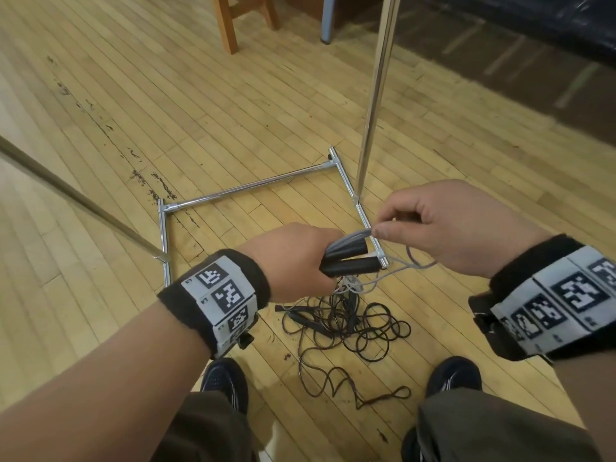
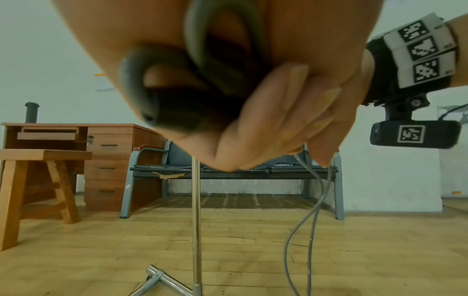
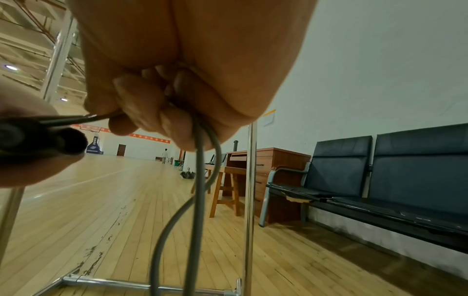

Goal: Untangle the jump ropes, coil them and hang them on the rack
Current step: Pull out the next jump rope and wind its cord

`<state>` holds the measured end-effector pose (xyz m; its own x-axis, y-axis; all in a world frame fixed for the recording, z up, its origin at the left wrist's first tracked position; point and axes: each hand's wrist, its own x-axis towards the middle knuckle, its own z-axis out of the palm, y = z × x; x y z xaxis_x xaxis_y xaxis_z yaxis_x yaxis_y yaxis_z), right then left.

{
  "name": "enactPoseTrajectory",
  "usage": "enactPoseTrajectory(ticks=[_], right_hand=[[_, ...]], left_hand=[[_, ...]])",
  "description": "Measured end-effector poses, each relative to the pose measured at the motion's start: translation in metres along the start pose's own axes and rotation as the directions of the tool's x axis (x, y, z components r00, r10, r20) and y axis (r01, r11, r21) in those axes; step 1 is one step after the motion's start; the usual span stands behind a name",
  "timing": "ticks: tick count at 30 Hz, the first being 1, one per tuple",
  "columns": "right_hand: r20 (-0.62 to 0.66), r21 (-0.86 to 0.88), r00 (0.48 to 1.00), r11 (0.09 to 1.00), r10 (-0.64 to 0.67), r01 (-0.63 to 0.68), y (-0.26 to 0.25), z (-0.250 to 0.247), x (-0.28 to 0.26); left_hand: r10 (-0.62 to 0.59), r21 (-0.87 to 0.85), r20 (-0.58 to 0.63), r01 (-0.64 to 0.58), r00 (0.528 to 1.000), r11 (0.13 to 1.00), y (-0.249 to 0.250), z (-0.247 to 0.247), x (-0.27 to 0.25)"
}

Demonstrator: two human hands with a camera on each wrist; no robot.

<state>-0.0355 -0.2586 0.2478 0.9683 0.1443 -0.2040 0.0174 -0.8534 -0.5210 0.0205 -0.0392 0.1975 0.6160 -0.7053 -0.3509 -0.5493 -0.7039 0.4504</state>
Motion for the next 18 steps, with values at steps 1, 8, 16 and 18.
enactPoseTrajectory(ticks=[1,8,16,18], right_hand=[[-0.012,0.010,1.000,1.000,-0.010,0.010,0.001,0.000,-0.001],[-0.086,0.108,0.996,0.994,-0.004,0.013,0.014,0.005,-0.001],[-0.095,0.426,0.977,0.895,0.190,-0.133,0.011,0.033,0.011],[-0.089,0.554,0.956,0.812,0.281,-0.187,0.005,0.042,0.015]], left_hand=[[0.010,0.008,0.002,-0.010,1.000,1.000,0.001,0.001,0.000],[0.107,-0.143,-0.069,-0.116,0.992,0.983,0.006,-0.003,0.002],[0.050,-0.034,-0.161,-0.056,0.986,0.998,0.004,0.002,0.009],[0.043,0.000,-0.190,-0.044,0.981,0.999,0.005,0.004,0.010]])
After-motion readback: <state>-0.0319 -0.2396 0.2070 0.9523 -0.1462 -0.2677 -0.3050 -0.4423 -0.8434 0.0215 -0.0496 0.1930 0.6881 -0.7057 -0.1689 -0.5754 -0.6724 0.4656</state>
